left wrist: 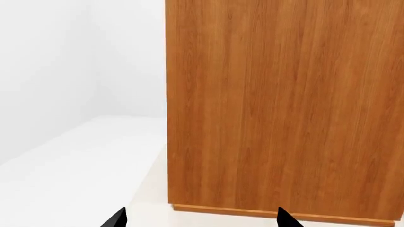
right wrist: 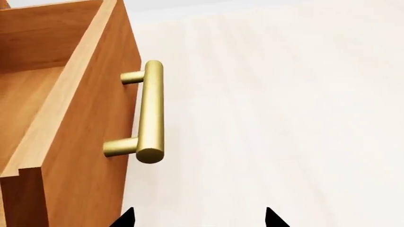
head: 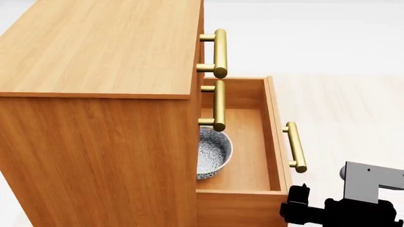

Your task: Put the bowl in the bottom drawer of the cabinet and close it.

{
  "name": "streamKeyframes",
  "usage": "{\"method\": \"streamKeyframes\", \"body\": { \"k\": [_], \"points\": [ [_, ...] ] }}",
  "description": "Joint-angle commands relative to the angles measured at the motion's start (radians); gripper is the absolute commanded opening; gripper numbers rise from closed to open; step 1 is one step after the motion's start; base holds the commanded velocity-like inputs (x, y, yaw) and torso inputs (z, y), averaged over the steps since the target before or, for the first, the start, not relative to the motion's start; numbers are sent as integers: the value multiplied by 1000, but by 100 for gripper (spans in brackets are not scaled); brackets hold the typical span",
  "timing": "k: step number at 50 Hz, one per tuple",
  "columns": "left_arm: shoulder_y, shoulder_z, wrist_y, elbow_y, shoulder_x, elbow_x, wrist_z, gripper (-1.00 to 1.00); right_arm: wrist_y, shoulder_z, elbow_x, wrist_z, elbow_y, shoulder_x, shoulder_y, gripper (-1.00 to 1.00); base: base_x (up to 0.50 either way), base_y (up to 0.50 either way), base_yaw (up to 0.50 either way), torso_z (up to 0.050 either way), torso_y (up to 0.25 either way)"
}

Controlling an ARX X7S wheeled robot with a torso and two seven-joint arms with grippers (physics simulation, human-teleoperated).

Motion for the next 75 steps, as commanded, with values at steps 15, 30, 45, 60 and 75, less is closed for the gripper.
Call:
{"method": "streamKeyframes", "body": {
  "k": [15, 30, 45, 60, 75],
  "points": [
    [0, 1, 5, -3, -2, -1, 0, 100, -11, -33, -15, -2, 23, -26, -5, 100, 0, 0, 0, 0, 0],
    [-3, 2, 5, -5, -2, -4, 1, 100, -12, -51, -5, 3, 20, -35, -6, 100, 0, 0, 0, 0, 0],
    [-3, 4, 7, -5, -3, -6, 2, 100, -22, -78, 2, 10, 31, -51, -9, 100, 0, 0, 0, -1, 0],
    [0, 5, 2, 1, -4, 0, -3, 100, -33, -97, 9, 20, 39, -60, -11, 100, 0, 0, 0, -1, 0],
    [-1, 5, 4, 1, -6, -5, -3, 100, -28, -128, 18, 28, 21, -74, -6, 100, 0, 0, 0, 0, 0]
  ]
}}
